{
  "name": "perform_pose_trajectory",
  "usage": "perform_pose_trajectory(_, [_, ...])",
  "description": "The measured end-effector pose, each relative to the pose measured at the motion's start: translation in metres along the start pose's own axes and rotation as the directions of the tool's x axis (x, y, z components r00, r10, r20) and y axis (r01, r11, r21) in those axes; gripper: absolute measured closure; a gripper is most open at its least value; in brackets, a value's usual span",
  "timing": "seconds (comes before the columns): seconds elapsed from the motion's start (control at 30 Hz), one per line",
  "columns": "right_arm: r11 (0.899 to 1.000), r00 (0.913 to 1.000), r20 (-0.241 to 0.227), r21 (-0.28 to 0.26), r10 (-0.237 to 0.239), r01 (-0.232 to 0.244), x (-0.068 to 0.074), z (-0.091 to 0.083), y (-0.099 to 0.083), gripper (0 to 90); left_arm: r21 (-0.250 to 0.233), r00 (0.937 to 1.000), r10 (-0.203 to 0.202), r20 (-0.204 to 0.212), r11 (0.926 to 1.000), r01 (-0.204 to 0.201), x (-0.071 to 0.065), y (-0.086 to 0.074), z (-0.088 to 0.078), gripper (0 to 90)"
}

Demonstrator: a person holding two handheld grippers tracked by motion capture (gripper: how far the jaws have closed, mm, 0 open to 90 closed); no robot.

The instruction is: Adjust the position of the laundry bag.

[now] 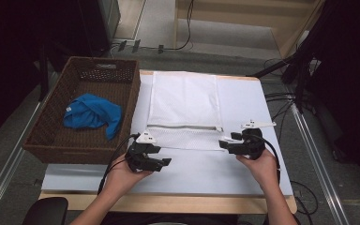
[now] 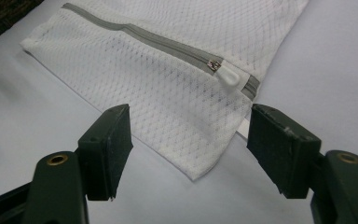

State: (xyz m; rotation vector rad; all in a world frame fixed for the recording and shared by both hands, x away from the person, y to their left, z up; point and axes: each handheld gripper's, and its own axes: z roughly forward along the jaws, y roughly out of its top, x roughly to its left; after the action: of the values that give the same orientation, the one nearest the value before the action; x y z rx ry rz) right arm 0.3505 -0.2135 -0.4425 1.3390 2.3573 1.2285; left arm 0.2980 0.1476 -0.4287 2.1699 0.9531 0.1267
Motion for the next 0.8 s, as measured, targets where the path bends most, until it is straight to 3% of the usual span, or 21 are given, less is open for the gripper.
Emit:
perform_pose_trajectory(0.1, [1.0,1.0,0.003,0.011,0.005,-0.005,0.001,0.002,0.001,32.1,0.001,0.9998,-0.016,-0.009,0.9999,0.016,-0.001,0.004,0.005,37.1])
perform_pose_trajectory(0.27, [1.0,0.9999,0.013,0.012,0.0,0.0,0.002,0.003,0.003,33.5,0.009,0.9992,0.005,-0.041,1.0,-0.004,-0.001,0.016,0.011,36.5])
perform_pose_trajectory(0.5, [1.0,0.9992,0.028,0.006,0.027,-0.027,-0.006,0.005,0.01,34.9,0.027,0.9949,-0.03,-0.096,0.9991,0.033,0.011,0.022,0.02,37.1])
perform_pose_trajectory(0.63, [0.999,0.9982,0.042,-0.008,0.044,-0.043,-0.012,0.005,0.018,34.9,0.023,0.985,-0.049,-0.165,0.9983,0.053,0.015,0.021,0.022,36.1])
perform_pose_trajectory(0.7, [0.998,0.9975,0.041,-0.004,0.059,-0.059,-0.014,0.007,0.022,35.0,0.014,0.9815,-0.072,-0.177,0.997,0.076,0.018,0.019,0.022,34.4])
perform_pose_trajectory(0.8, [0.999,0.9977,0.052,0.02,0.044,-0.045,-0.017,0.016,0.028,35.0,-0.007,0.9722,-0.115,-0.204,0.9932,0.116,0.022,0.016,0.022,29.1])
